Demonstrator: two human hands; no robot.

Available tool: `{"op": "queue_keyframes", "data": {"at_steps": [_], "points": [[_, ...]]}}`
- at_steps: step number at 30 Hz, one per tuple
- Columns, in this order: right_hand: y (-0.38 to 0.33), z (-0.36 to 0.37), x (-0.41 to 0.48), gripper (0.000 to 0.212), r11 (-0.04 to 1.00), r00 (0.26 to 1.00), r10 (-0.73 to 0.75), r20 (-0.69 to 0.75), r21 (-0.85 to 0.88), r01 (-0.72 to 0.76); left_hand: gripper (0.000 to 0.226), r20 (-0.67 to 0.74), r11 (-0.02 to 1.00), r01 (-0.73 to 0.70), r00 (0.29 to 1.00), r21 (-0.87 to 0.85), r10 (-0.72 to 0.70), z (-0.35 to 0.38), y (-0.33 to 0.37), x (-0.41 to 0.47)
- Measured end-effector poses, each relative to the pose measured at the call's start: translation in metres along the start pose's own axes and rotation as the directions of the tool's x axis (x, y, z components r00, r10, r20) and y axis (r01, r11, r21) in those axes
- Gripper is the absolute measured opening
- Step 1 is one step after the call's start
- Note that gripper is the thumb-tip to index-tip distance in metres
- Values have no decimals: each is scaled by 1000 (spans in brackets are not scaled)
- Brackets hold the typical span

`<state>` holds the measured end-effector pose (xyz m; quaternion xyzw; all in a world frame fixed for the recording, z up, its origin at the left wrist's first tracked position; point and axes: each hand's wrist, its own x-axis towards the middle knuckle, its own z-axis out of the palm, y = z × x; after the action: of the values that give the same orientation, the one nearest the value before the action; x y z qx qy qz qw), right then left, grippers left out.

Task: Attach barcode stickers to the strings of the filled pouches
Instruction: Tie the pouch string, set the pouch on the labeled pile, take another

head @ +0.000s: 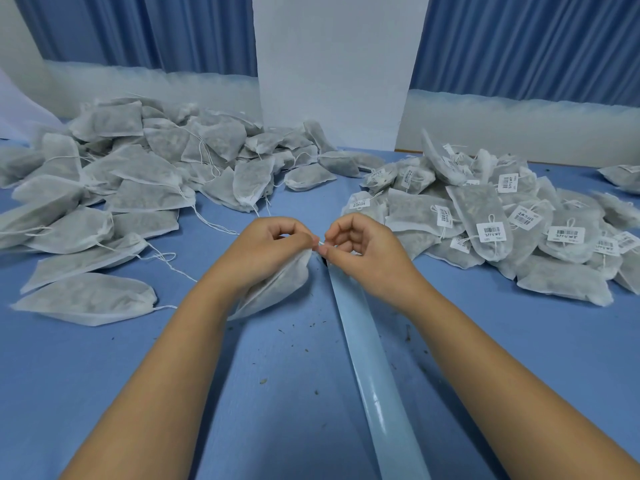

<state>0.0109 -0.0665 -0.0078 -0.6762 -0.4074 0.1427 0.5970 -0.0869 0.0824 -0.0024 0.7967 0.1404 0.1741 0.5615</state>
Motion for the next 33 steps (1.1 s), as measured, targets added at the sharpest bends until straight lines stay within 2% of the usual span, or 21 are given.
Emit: {"op": "queue_keyframes", "data": {"at_steps": [3,9,11,17,22,26,29,33], "points": [[0,-1,1,15,995,1000,-16,-3,-96,15,18,-34,999,12,999,32,-11,-1,0,0],[2,3,-1,10,965,998,-55,-18,-258,48,14,20,995,12,1000,100,-15,-1,0,-1],[1,3,-1,14,972,1000,-26,-1,-233,26,15,26,994,9,1000,107,-12,-2,0,-1],[2,0,3,19,982,980,183,76,-51,-179,18,29,997,-12,1000,83,10,1,-3,-2],[2,-2,5,22,970,965,236,116,27,-240,5,69,995,-86,994,44,83,-1,0,-2],[1,-3,5,20,974,971,209,118,65,-218,15,68,995,-100,993,0,100,-2,0,-2],[2,-5,4,17,988,986,141,89,53,-146,22,72,999,-52,996,-7,52,-4,1,-4],[2,-6,3,20,997,999,42,22,61,-43,12,119,997,69,991,-44,-63,-6,3,-2]]}}
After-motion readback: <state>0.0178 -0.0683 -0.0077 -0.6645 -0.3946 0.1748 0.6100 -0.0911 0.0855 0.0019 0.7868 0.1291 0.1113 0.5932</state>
